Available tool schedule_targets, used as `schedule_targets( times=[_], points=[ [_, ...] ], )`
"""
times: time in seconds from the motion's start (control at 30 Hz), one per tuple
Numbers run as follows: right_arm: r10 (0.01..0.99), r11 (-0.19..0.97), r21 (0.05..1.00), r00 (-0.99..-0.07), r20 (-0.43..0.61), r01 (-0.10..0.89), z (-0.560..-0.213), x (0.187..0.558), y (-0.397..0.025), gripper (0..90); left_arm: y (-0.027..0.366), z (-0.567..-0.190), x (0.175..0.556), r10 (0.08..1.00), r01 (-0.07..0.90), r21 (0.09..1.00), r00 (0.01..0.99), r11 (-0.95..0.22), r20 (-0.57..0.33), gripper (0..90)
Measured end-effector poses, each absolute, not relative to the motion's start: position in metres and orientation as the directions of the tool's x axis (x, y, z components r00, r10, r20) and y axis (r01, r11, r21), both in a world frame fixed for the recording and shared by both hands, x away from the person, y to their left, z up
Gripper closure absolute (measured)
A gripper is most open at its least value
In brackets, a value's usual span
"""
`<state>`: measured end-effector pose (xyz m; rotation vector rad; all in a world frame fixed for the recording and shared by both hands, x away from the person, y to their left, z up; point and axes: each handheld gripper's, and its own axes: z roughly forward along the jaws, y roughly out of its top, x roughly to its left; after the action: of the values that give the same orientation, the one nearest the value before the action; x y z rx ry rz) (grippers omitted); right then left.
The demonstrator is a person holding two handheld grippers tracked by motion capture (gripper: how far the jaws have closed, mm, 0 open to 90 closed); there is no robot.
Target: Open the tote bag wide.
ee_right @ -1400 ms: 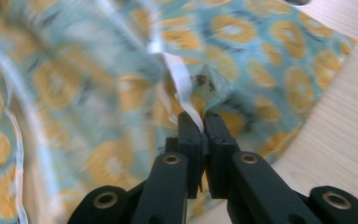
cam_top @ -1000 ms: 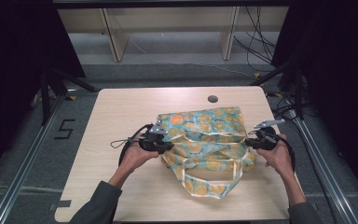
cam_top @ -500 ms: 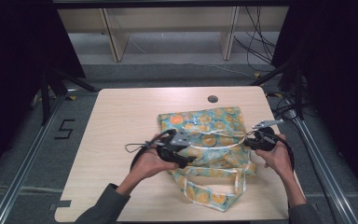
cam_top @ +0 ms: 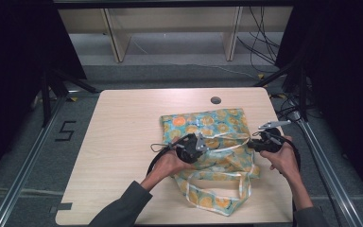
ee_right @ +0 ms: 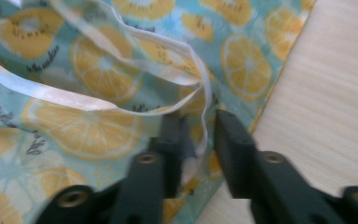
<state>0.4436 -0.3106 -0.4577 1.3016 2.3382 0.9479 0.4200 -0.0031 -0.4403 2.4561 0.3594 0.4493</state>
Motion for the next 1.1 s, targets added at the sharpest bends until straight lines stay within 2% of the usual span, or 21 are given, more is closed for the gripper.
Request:
schedule_targets(
  times=[0.07, 0.13, 0.17, 0.27, 0.33, 0.37, 0.4, 0.5, 0.57, 0.7, 0.73, 0.77, 0.8, 0.87, 0.9, 0.97, 1.0, 1.03, 1.1],
  points=[
    [0.855, 0.331, 0.688, -0.514, 0.072, 0.646, -0.448, 0.438, -0.309, 65.8, -0.001, -0.426, 0.431, 0.39, 0.176, 0.648, 0.899, -0.741, 0.202, 88.6],
    [0.846, 0.325, 0.696, -0.525, 0.088, 0.641, -0.43, 0.432, -0.311, 63.6, 0.0, -0.42, 0.437, 0.403, 0.193, 0.657, 0.897, -0.729, 0.182, 88.8],
    [0.827, 0.338, 0.745, -0.56, 0.057, 0.575, -0.423, 0.43, -0.313, 62.5, 0.003, -0.408, 0.452, 0.43, 0.217, 0.675, 0.887, -0.706, 0.165, 88.9],
    [0.823, 0.303, 0.783, -0.564, 0.072, 0.543, -0.396, 0.416, -0.312, 59.8, 0.005, -0.398, 0.475, 0.484, 0.284, 0.694, 0.868, -0.662, 0.106, 88.9],
    [0.822, 0.293, 0.797, -0.565, 0.072, 0.528, -0.389, 0.412, -0.31, 59.5, 0.005, -0.397, 0.48, 0.488, 0.288, 0.692, 0.866, -0.661, 0.105, 88.9],
    [0.812, 0.286, 0.824, -0.581, 0.063, 0.49, -0.379, 0.406, -0.307, 59.6, 0.005, -0.396, 0.494, 0.516, 0.323, 0.69, 0.852, -0.647, 0.086, 88.9],
    [0.817, 0.279, 0.82, -0.572, 0.072, 0.5, -0.375, 0.401, -0.302, 59.8, 0.005, -0.398, 0.499, 0.523, 0.338, 0.69, 0.85, -0.639, 0.068, 88.9],
    [0.78, 0.329, 0.817, -0.624, 0.047, 0.474, -0.379, 0.398, -0.285, 59.6, 0.005, -0.403, 0.51, 0.538, 0.374, 0.688, 0.842, -0.623, 0.029, 88.8],
    [0.76, 0.375, 0.784, -0.648, 0.045, 0.495, -0.387, 0.399, -0.27, 58.5, 0.006, -0.407, 0.515, 0.533, 0.38, 0.683, 0.846, -0.623, 0.016, 88.6],
    [0.745, 0.465, 0.704, -0.667, 0.016, 0.537, -0.418, 0.41, -0.241, 54.7, 0.006, -0.415, 0.52, 0.541, 0.399, 0.674, 0.841, -0.622, 0.002, 87.7],
    [0.748, 0.471, 0.71, -0.663, -0.008, 0.523, -0.427, 0.414, -0.236, 54.8, 0.006, -0.415, 0.52, 0.541, 0.399, 0.674, 0.841, -0.622, 0.002, 87.3],
    [0.741, 0.51, 0.674, -0.671, -0.029, 0.534, -0.434, 0.418, -0.231, 61.0, 0.008, -0.418, 0.521, 0.534, 0.399, 0.664, 0.845, -0.633, 0.001, 86.7],
    [0.733, 0.536, 0.644, -0.679, -0.034, 0.546, -0.438, 0.42, -0.229, 76.9, 0.008, -0.42, 0.521, 0.538, 0.4, 0.664, 0.843, -0.632, 0.003, 86.0],
    [0.727, 0.582, 0.622, -0.678, -0.111, 0.523, -0.441, 0.425, -0.229, 89.1, 0.008, -0.422, 0.521, 0.538, 0.404, 0.658, 0.843, -0.636, 0.003, 82.9],
    [0.727, 0.594, 0.62, -0.672, -0.142, 0.512, -0.438, 0.43, -0.234, 90.0, 0.01, -0.428, 0.522, 0.534, 0.395, 0.63, 0.845, -0.669, 0.037, 81.2],
    [0.729, 0.589, 0.633, -0.668, -0.149, 0.502, -0.436, 0.435, -0.238, 90.0, 0.01, -0.431, 0.522, 0.538, 0.392, 0.627, 0.842, -0.673, 0.051, 75.8],
    [0.738, 0.576, 0.646, -0.658, -0.149, 0.501, -0.434, 0.439, -0.242, 90.0, 0.011, -0.432, 0.52, 0.542, 0.394, 0.62, 0.838, -0.679, 0.061, 75.8],
    [0.756, 0.552, 0.658, -0.641, -0.136, 0.512, -0.429, 0.445, -0.246, 90.0, 0.01, -0.432, 0.514, 0.548, 0.369, 0.626, 0.829, -0.687, 0.113, 63.6],
    [0.755, 0.551, 0.664, -0.64, -0.14, 0.505, -0.43, 0.449, -0.249, 90.0, 0.012, -0.422, 0.503, 0.534, 0.331, 0.635, 0.831, -0.698, 0.153, 52.0]
  ],
)
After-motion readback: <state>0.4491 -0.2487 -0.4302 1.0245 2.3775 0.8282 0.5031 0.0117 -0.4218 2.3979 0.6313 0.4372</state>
